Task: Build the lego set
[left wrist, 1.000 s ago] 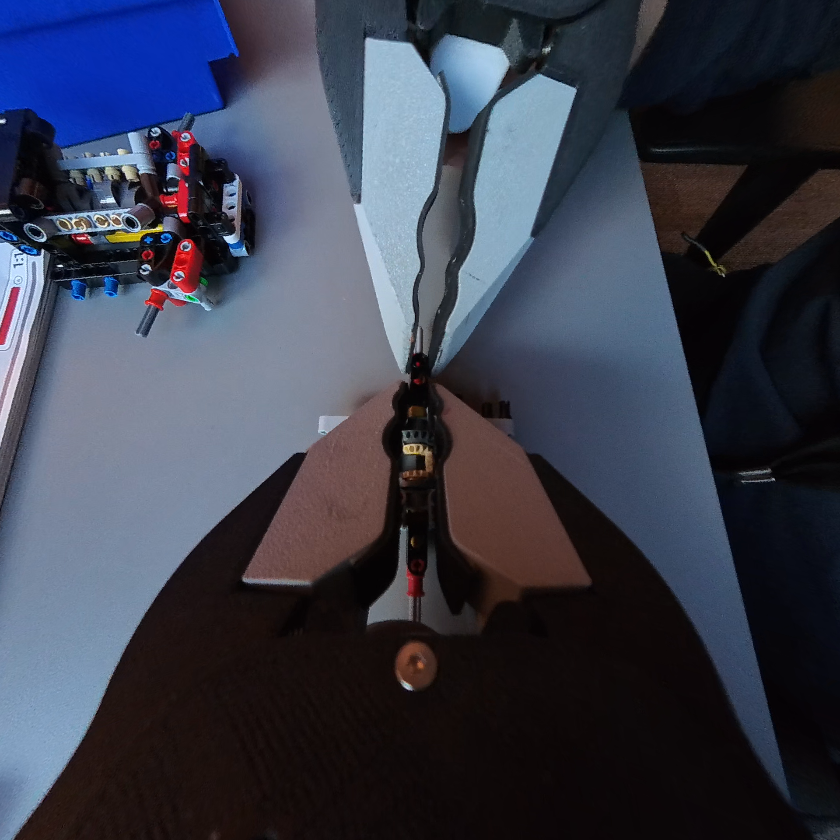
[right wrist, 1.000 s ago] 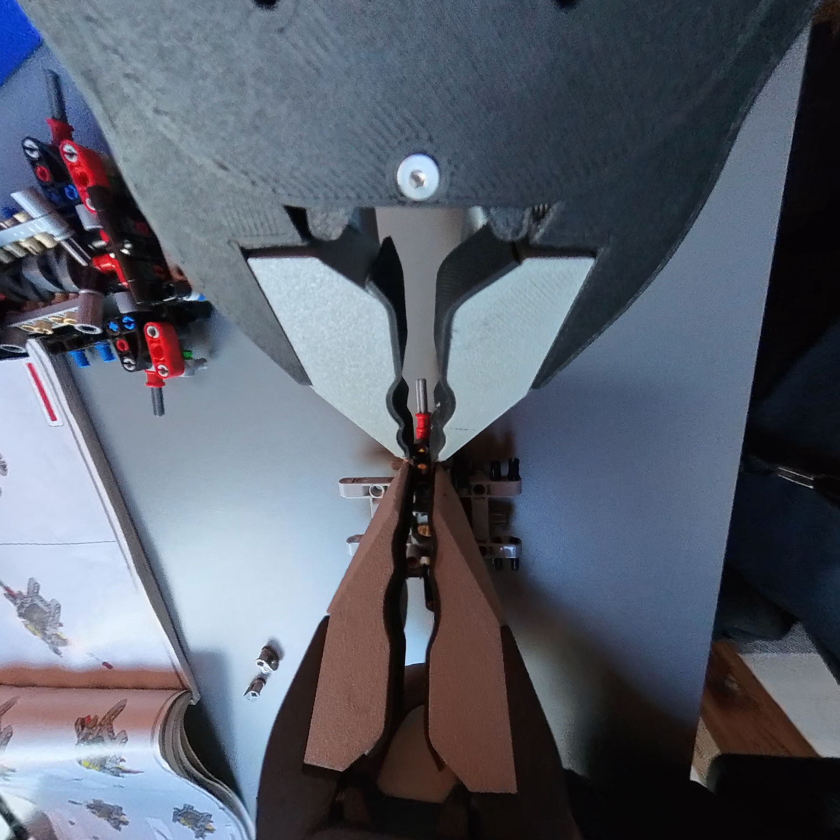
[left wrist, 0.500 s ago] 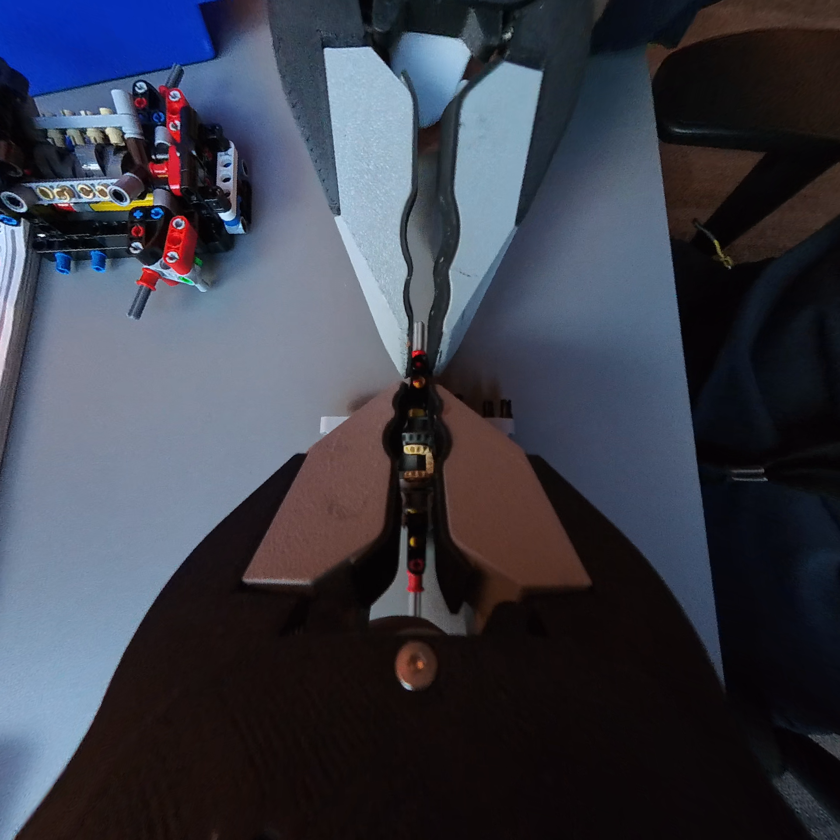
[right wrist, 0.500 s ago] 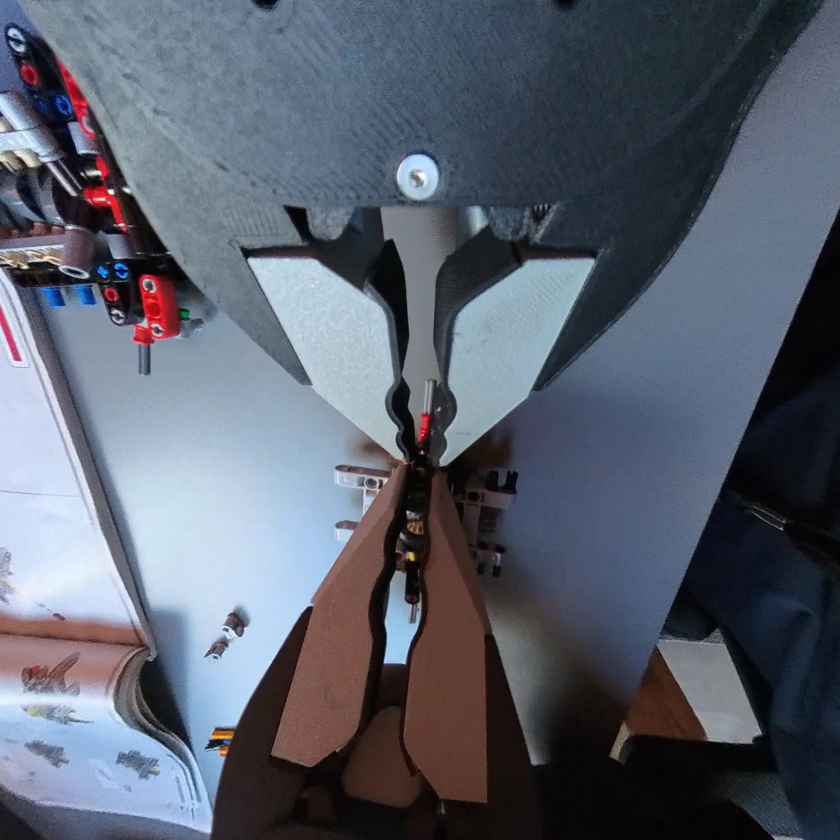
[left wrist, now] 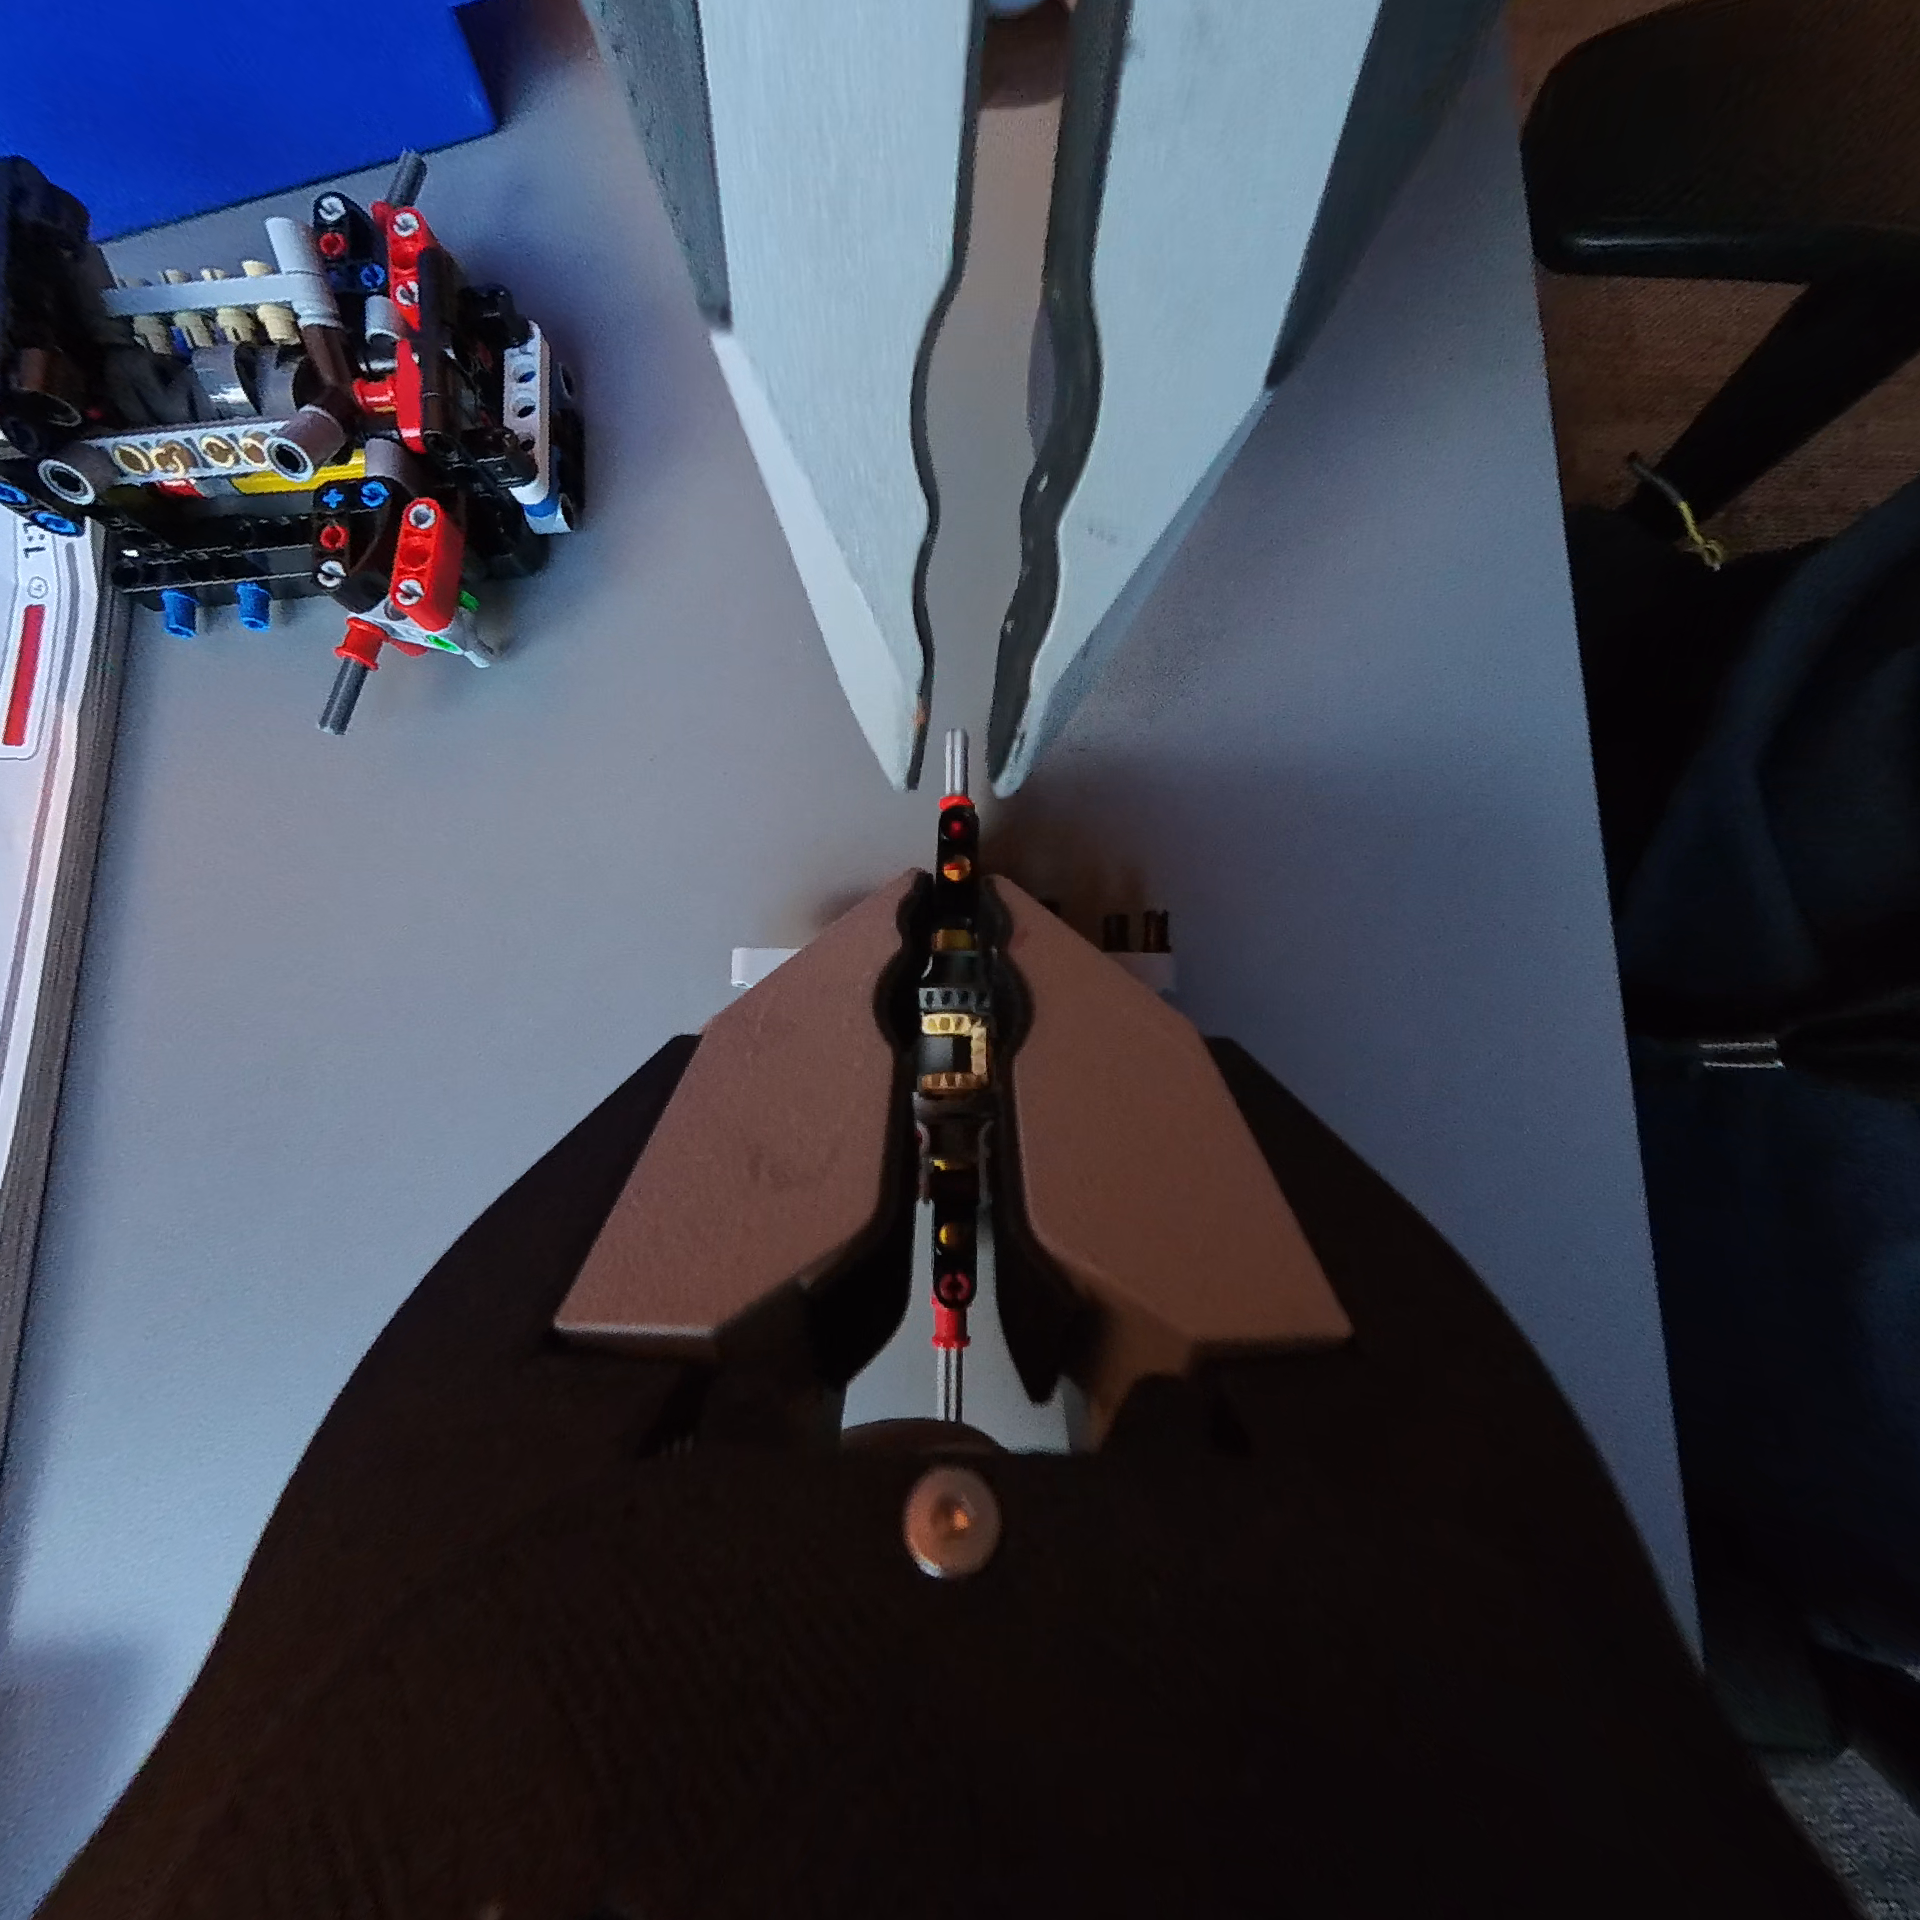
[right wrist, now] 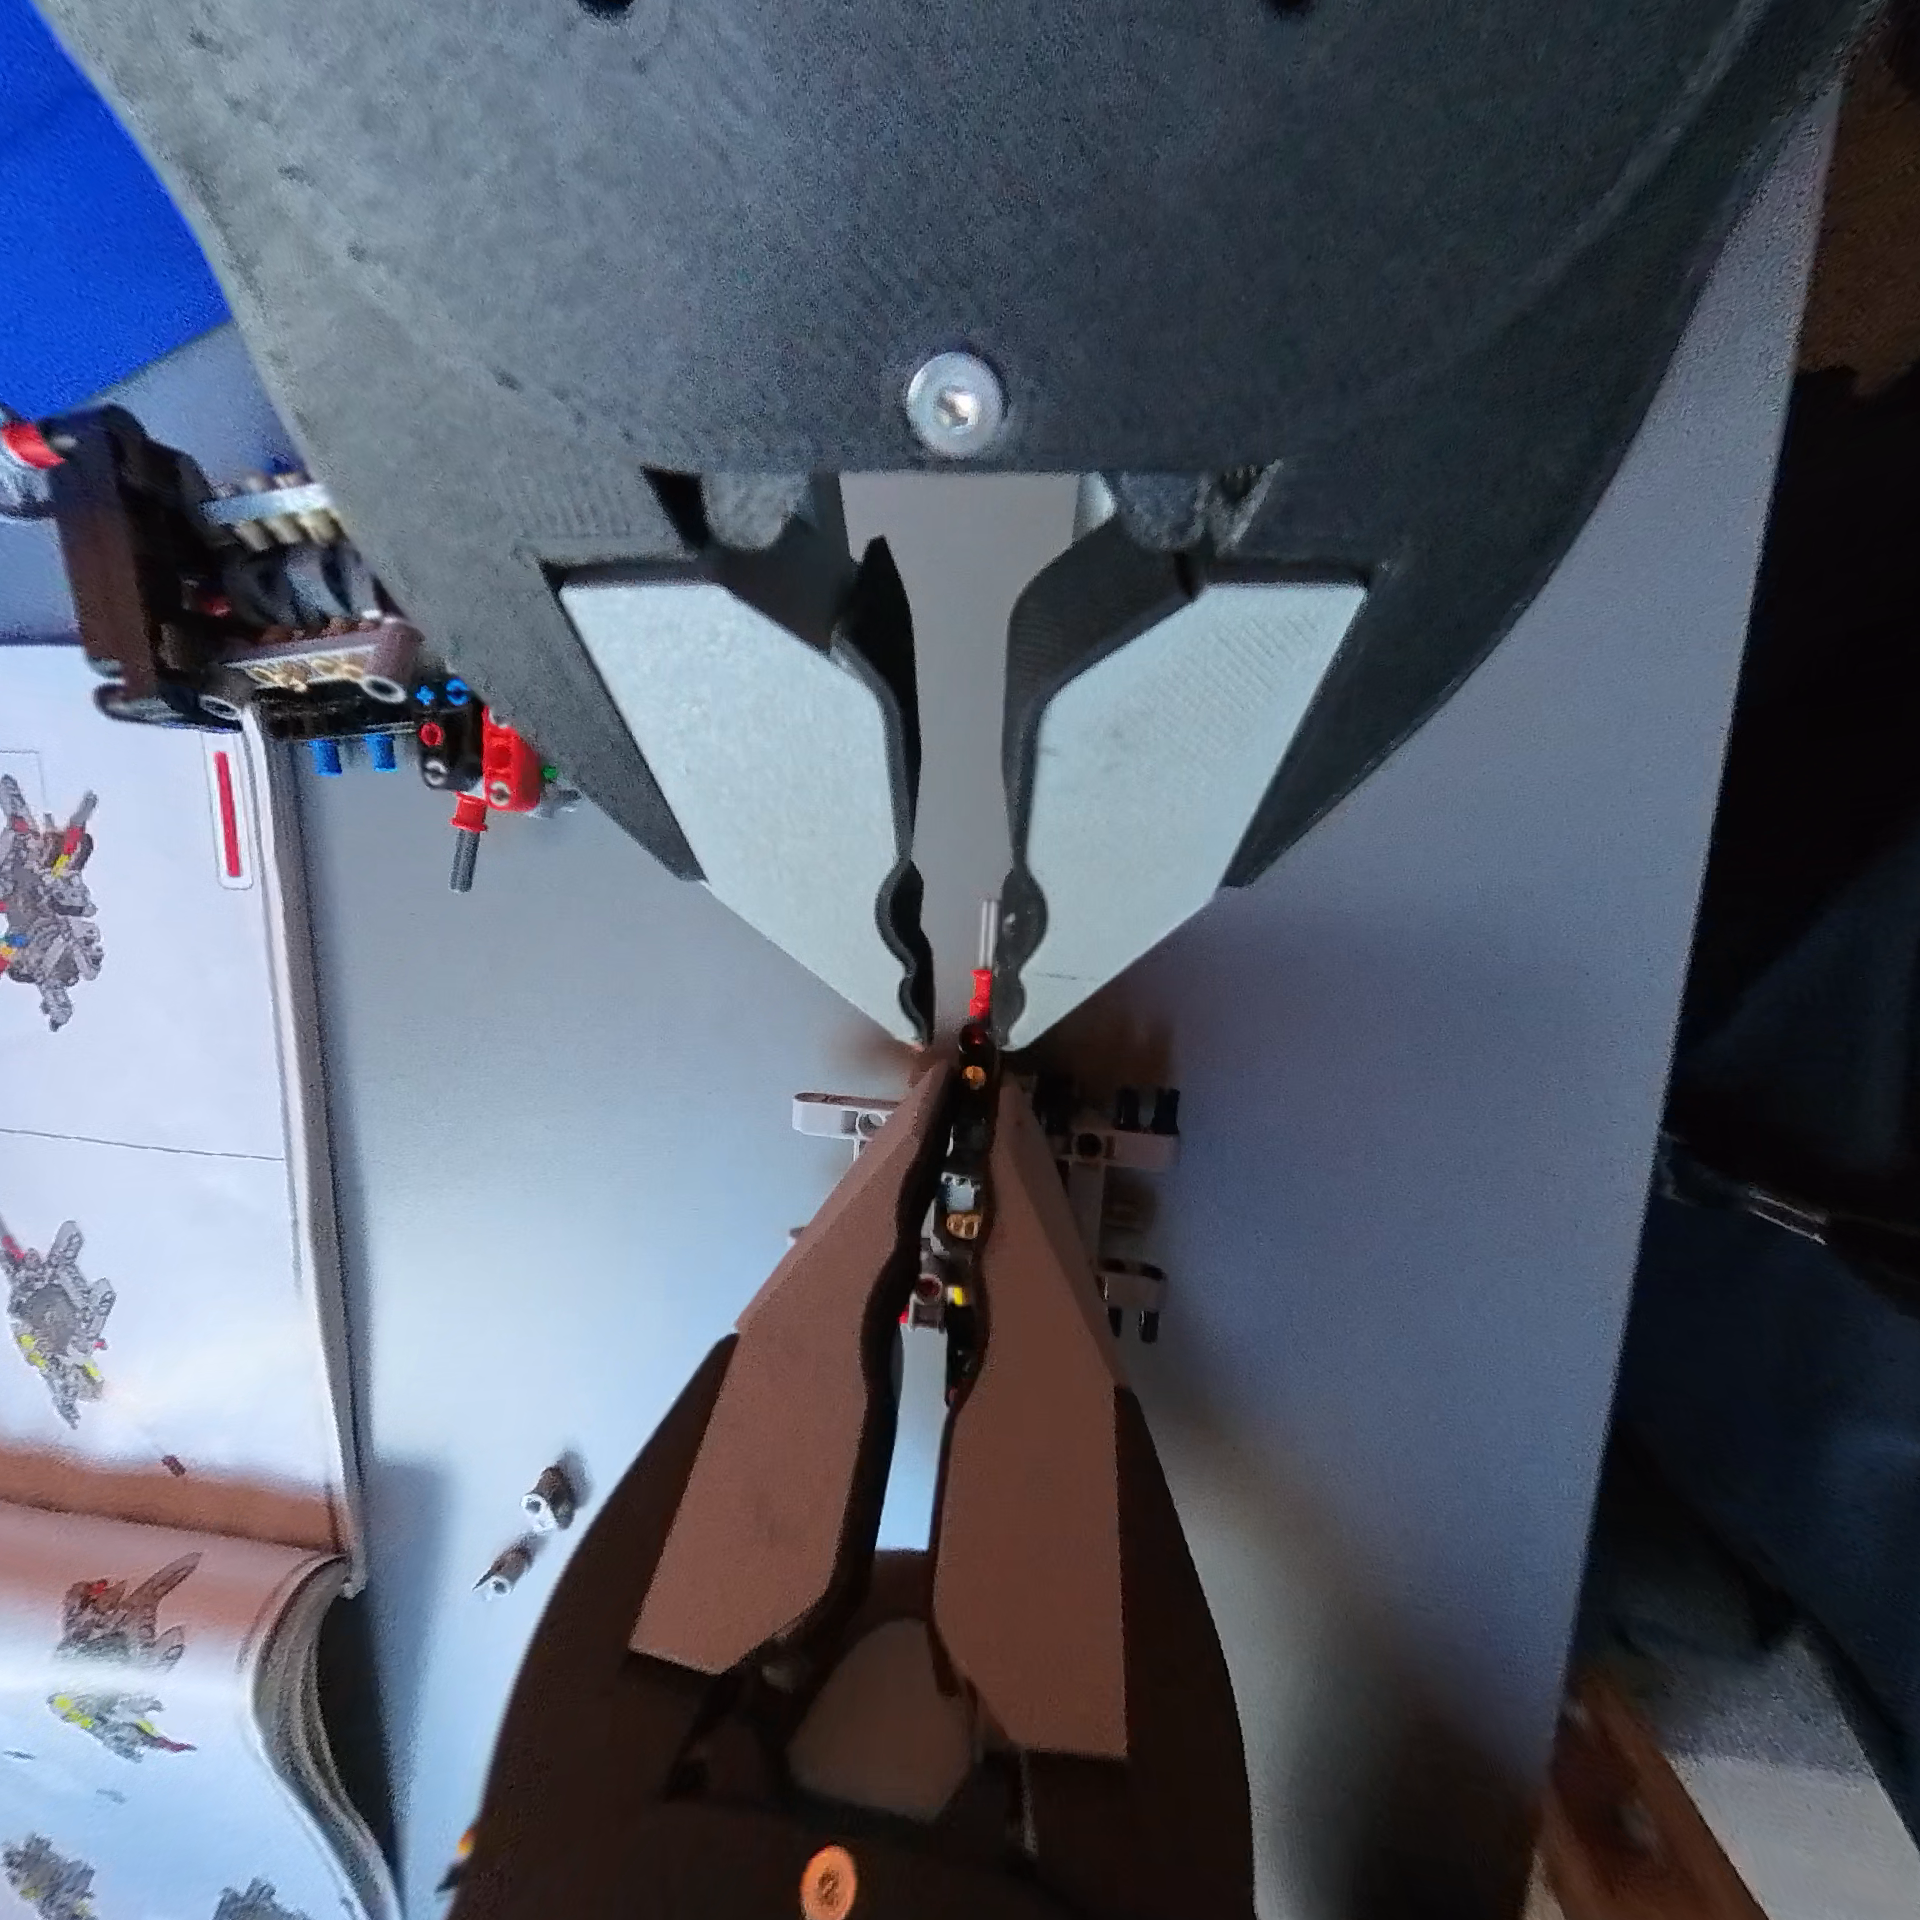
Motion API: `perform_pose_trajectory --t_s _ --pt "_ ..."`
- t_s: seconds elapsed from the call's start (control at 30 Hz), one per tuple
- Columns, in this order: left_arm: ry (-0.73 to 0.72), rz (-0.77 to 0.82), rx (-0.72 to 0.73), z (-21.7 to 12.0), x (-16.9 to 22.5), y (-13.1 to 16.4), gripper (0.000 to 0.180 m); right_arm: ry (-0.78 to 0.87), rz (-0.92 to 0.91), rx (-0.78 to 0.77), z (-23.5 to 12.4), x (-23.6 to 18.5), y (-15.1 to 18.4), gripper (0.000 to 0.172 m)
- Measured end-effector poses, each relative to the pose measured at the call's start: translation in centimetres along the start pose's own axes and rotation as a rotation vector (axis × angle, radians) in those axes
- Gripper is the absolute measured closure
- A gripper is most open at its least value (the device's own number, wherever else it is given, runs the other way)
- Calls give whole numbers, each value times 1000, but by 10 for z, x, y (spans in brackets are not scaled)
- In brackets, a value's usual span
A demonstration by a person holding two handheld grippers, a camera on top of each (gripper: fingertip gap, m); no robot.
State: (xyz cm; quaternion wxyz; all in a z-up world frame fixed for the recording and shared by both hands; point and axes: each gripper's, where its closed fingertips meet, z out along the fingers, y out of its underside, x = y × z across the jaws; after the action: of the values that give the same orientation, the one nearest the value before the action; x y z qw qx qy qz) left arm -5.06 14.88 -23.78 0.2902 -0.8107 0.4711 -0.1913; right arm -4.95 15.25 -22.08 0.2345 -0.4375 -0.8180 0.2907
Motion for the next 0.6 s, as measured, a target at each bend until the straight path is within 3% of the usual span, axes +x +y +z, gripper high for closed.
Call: perform_pose_trajectory --t_s 0.07,0.17,0.27,0.6 --pt "3 -2 1 0 0 0 176 -9 -33 -35 4 -2 4 168" --pt "12 -9 6 0 0 0 175 -48 -10 -55 5 -3 4 160" --pt "13 -8 6 0 -1 0 175 -33 -40 -93 6 1 6 172" --pt "13 -1 10 0 0 0 175 -46 -82 -148 8 0 5 172"
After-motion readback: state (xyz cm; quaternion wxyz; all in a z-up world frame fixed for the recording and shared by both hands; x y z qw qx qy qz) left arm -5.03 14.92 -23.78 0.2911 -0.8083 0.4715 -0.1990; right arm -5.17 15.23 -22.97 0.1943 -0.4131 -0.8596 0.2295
